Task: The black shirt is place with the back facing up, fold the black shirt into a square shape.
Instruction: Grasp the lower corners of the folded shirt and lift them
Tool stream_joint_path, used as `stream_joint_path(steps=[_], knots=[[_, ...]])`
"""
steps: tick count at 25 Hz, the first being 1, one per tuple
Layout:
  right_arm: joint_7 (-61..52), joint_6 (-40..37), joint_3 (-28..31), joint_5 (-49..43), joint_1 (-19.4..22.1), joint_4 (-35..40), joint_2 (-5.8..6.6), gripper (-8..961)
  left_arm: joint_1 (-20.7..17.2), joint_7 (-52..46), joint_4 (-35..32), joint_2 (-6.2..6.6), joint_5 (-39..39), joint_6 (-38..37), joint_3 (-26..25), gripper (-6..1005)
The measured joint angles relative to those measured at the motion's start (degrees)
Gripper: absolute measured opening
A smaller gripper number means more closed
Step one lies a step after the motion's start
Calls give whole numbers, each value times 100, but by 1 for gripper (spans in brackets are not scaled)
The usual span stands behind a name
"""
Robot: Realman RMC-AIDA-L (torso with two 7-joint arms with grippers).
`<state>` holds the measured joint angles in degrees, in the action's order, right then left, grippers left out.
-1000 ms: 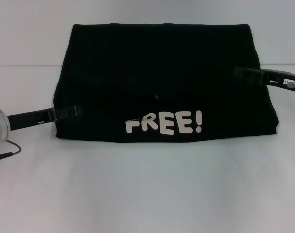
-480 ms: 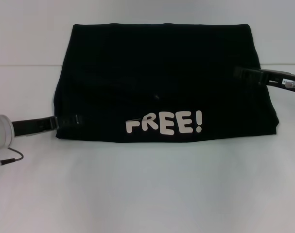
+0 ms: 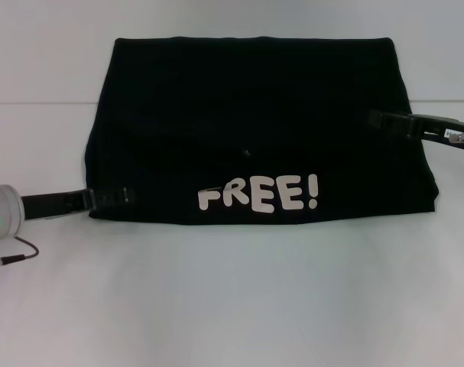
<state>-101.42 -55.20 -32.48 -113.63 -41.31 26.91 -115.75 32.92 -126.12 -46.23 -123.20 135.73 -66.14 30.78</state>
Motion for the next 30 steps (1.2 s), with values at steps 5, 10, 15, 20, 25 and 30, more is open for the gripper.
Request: stream_joint_path(steps=[5, 10, 15, 20, 25, 30], knots=[[0, 6, 9, 8, 9, 8, 0, 668, 24, 59, -7, 6, 69, -112, 19, 950], [0, 6, 13, 24, 13, 20, 0, 667, 24, 180, -10, 36, 82, -67, -23, 926], [75, 5, 63, 35, 35, 23, 0, 665, 98, 233, -18, 62, 458, 14, -26, 691], [92, 10, 74, 43, 52, 25, -6, 663, 119, 229, -17, 68, 522, 42, -20, 589], [94, 10, 75, 43, 66, 25, -9, 641, 143, 242, -13, 80, 537, 60, -18, 488], [96, 9, 89, 43, 83, 28, -6, 614, 151, 297, -10, 80, 549, 87, -11, 320]])
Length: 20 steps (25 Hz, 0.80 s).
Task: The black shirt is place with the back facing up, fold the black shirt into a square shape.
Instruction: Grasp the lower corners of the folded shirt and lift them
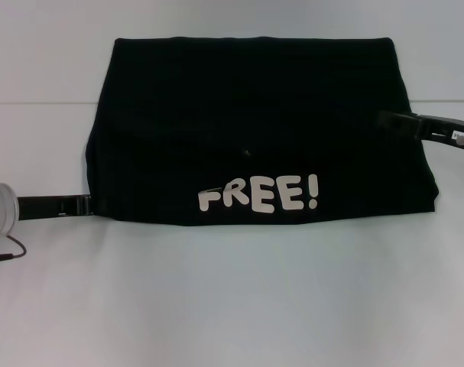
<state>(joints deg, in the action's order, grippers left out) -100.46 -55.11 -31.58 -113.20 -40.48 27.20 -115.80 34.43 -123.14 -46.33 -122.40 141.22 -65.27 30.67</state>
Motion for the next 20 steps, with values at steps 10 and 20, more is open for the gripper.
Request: stream_joint_path(steps=[10, 20], knots=[[-250, -43, -22, -89, 399, 15, 287, 608, 77, 9, -8, 34, 2, -64, 24, 9], [-1678, -257, -41, -1572, 483, 43, 688, 608, 111, 6, -8, 55, 110, -74, 23, -2]])
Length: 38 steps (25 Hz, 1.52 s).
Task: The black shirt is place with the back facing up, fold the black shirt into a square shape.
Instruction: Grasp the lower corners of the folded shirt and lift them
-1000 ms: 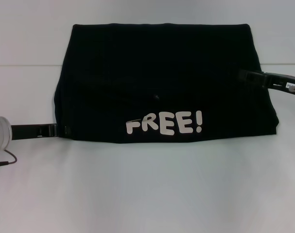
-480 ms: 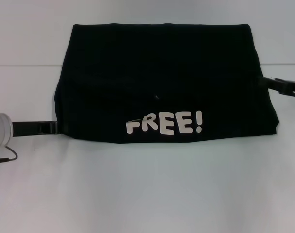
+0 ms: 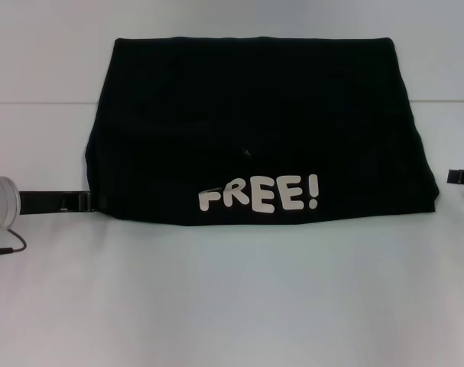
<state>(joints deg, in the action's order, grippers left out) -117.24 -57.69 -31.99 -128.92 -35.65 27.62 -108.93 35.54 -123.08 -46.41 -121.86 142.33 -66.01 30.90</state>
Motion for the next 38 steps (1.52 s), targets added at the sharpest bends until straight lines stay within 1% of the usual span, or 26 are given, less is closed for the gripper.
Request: stream_joint_path(steps=[4, 11, 14, 22, 31, 38], knots=[[-259, -14, -1, -376, -120, 90, -19, 608, 30, -9, 0, 27, 67, -2, -25, -2], [-305, -35, -129, -554, -366, 96, -132, 609, 53, -45, -58, 49, 277, -120, -42, -1], [-308, -56, -149, -557, -399, 98, -159, 608, 59, -50, -76, 60, 294, -146, -54, -1], [-307, -36, -150, -562, -398, 62, -181, 608, 77, -58, -79, 66, 297, -150, -59, -1], [-260, 19, -275, -574, -464, -17, -299, 609, 84, -58, -79, 66, 296, -146, -43, 0], [-277, 116, -386, -574, -484, -31, -385, 584, 94, -33, -79, 66, 295, -148, -36, 0]])
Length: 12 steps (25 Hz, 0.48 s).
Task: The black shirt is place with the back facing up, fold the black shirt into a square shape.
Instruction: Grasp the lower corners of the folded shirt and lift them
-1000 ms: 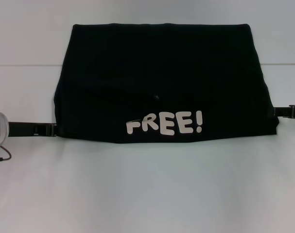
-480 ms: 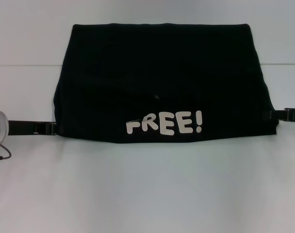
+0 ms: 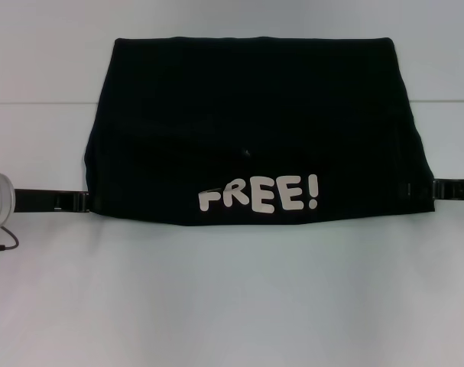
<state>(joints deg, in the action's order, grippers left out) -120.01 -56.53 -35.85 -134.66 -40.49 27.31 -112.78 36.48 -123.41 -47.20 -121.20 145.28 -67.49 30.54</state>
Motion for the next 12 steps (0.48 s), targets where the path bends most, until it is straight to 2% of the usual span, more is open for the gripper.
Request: stream_joint_path(steps=[3, 9, 12], knots=[[-4, 148, -50, 0, 6, -74, -24, 574, 0, 9, 0, 0, 0, 1, 3, 0], [35, 401, -40, 38, 28, -19, -104, 393, 18, 15, 0, 0, 3, 2, 16, 0], [39, 401, -53, 42, 22, -12, -95, 250, 31, 17, 0, 3, 11, 1, 24, 1]])
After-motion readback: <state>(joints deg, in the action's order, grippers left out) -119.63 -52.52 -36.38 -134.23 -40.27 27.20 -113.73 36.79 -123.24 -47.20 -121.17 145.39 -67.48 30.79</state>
